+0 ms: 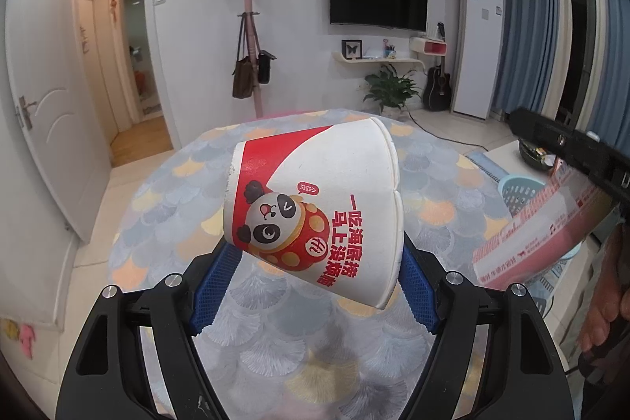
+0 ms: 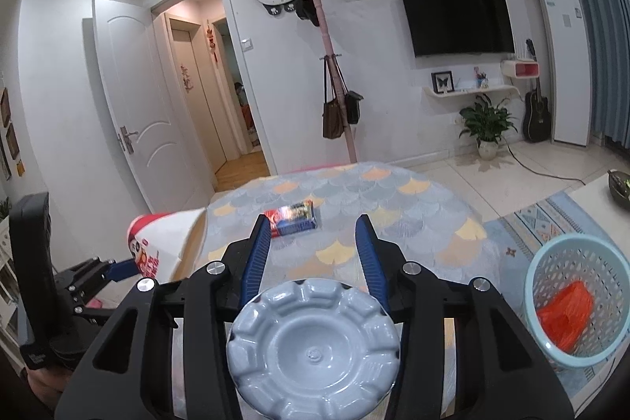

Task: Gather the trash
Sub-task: 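Hold the paper cup with the left tool while the right carries the bottle toward the basket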

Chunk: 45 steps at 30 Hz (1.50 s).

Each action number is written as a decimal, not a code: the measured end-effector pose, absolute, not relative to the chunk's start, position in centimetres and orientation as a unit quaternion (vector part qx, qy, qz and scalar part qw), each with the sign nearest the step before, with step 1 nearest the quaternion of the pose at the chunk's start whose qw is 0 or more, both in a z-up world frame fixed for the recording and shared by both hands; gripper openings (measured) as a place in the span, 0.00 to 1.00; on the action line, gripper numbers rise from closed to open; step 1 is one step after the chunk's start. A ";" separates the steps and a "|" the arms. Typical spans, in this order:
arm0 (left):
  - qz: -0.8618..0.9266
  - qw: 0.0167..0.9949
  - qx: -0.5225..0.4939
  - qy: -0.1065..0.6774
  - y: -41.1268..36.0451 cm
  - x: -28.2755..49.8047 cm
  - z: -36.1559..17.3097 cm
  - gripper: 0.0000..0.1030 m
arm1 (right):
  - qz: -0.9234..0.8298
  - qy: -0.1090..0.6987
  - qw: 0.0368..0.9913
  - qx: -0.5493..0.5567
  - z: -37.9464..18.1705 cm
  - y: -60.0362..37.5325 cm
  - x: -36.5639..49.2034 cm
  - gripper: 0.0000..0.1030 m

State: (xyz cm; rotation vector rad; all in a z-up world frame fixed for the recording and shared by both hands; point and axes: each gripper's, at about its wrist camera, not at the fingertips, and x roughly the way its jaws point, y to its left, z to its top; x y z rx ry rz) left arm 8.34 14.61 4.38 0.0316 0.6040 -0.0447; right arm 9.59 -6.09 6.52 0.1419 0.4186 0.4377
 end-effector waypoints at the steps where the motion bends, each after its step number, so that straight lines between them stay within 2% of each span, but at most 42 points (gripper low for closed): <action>1: -0.022 0.955 0.015 0.297 14.6 8.3 4.4 0.72 | 0.216 0.203 0.953 0.069 6.8 -6.1 9.6 0.40; 15: -0.034 0.958 0.019 0.285 13.8 8.3 5.3 0.72 | 0.202 0.184 0.960 0.067 8.0 -7.0 9.4 0.40; 25: -0.071 0.954 0.030 0.290 10.1 10.2 5.7 0.72 | 0.163 0.178 0.967 0.081 7.9 -11.2 10.3 0.40; 32: -0.115 0.950 0.047 0.286 5.1 12.3 6.4 0.72 | 0.118 0.177 0.972 0.097 7.3 -16.5 11.1 0.40; 45: -0.215 0.933 0.087 0.275 -9.1 16.7 7.0 0.71 | 0.001 0.166 0.980 0.112 6.2 -29.7 13.2 0.40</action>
